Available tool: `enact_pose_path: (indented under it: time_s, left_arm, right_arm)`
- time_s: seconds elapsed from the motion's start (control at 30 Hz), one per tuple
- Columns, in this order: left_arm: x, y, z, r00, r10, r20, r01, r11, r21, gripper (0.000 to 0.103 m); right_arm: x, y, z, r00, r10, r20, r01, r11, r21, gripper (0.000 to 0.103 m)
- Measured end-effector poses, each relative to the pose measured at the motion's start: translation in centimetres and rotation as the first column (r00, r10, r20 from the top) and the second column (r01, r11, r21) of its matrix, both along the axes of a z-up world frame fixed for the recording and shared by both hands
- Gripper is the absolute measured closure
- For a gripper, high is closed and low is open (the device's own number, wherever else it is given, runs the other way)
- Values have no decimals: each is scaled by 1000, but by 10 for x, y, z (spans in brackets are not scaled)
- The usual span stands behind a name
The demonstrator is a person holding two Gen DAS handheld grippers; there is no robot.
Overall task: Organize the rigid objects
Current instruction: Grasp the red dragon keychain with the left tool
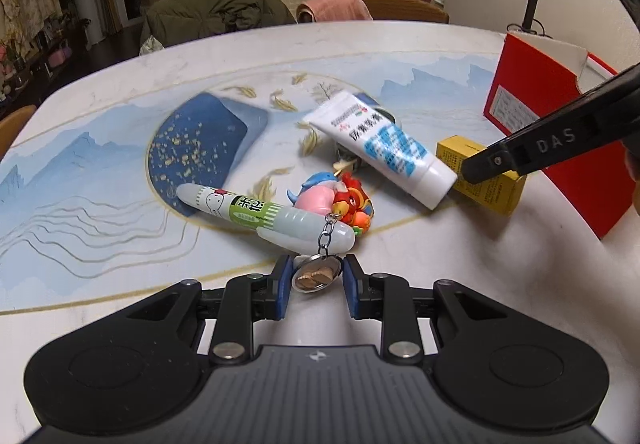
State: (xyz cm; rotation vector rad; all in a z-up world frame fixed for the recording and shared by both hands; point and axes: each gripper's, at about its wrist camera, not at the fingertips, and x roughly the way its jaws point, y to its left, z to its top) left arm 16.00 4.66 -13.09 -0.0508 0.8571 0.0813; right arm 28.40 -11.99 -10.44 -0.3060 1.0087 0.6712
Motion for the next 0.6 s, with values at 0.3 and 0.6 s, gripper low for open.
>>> enact_pose_path:
  time_s: [0.3, 0.6]
  left_arm:
    - [-13, -8, 3, 1000, -23, -10, 24, 1000, 7, 76]
    - [-32, -20, 23, 997, -64, 46, 63, 997, 33, 76]
  right_arm:
    - [-14, -11, 2, 1000, -7, -18, 8, 1000, 16, 75]
    - [-20, -21, 4, 1000, -15, -22, 16, 1000, 26, 75]
